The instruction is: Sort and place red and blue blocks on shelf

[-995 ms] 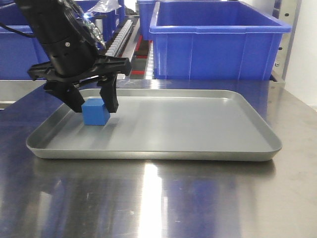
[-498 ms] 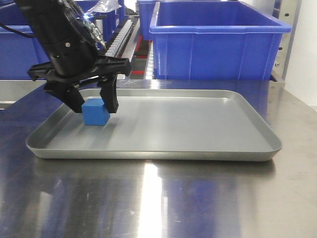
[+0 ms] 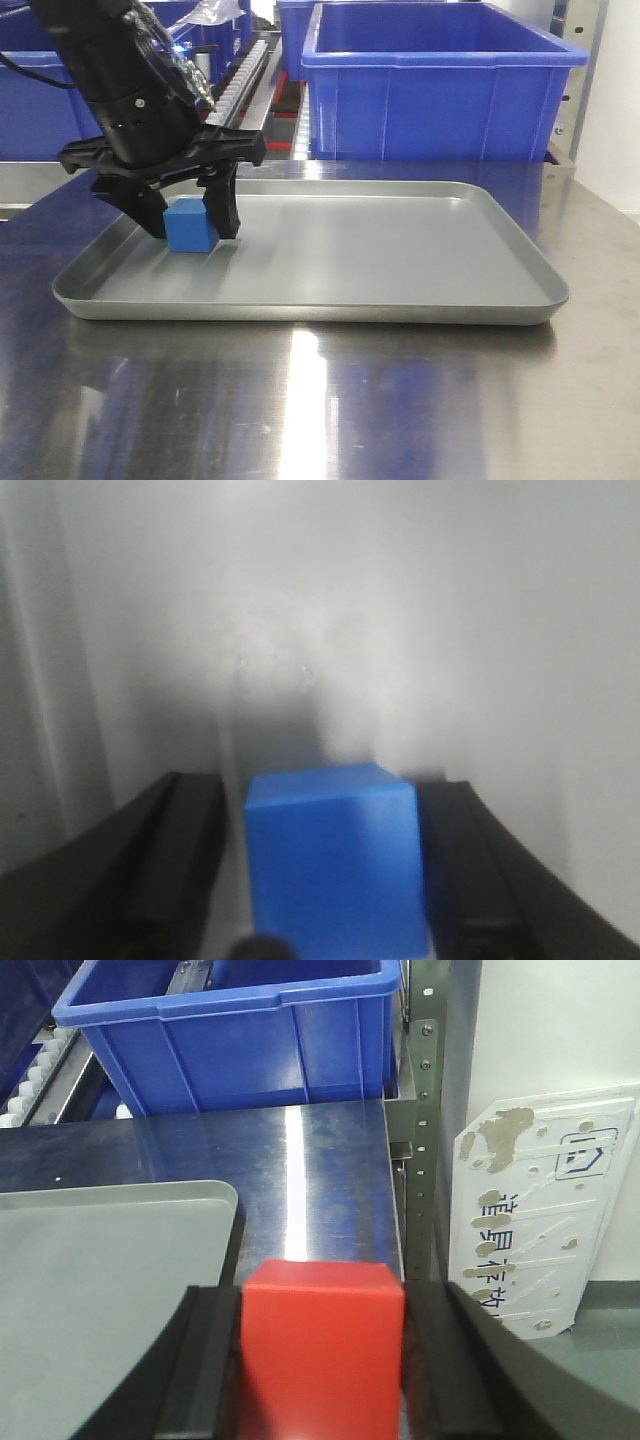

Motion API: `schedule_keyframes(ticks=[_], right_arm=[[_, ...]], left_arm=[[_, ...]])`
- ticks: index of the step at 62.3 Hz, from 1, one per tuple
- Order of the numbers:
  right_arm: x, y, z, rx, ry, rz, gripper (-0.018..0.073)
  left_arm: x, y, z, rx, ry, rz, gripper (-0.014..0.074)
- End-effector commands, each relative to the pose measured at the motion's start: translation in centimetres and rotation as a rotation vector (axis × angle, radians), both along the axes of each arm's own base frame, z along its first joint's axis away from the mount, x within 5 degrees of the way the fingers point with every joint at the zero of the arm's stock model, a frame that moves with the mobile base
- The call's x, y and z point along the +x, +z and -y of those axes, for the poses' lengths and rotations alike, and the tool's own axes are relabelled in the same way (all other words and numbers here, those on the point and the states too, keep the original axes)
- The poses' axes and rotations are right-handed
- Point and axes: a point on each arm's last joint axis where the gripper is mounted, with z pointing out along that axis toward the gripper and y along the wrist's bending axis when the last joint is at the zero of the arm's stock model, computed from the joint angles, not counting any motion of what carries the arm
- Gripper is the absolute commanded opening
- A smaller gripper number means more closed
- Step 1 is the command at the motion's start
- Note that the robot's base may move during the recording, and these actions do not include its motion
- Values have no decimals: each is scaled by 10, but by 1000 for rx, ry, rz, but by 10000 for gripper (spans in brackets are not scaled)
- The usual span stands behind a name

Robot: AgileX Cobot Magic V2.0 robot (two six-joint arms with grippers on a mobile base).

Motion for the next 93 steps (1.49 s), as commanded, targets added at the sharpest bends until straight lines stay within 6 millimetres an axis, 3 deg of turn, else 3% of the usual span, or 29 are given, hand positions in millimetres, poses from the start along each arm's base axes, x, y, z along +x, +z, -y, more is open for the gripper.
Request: schedule_keyframes(ticks=[1, 15, 36, 53, 68, 77, 93], right_arm=[[1, 17, 1, -8, -11, 116, 49], [1, 17, 1, -8, -11, 116, 49], [1, 17, 1, -8, -11, 116, 49], [1, 17, 1, -8, -11, 116, 49], [1, 17, 1, -8, -11, 116, 49], [1, 17, 1, -8, -11, 116, 49], [1, 17, 1, -8, -11, 116, 49]], left_arm=[[2, 32, 3, -61, 7, 99, 356], [0, 33, 3, -60, 6, 96, 117], [-5, 60, -11, -78, 28, 137, 125], [-18, 109, -58, -88, 118, 193, 125], [-46, 164, -100, -123, 200, 366, 125], [-70, 175, -116, -139, 232, 427, 125], [-114, 163, -137, -145, 274, 472, 125]])
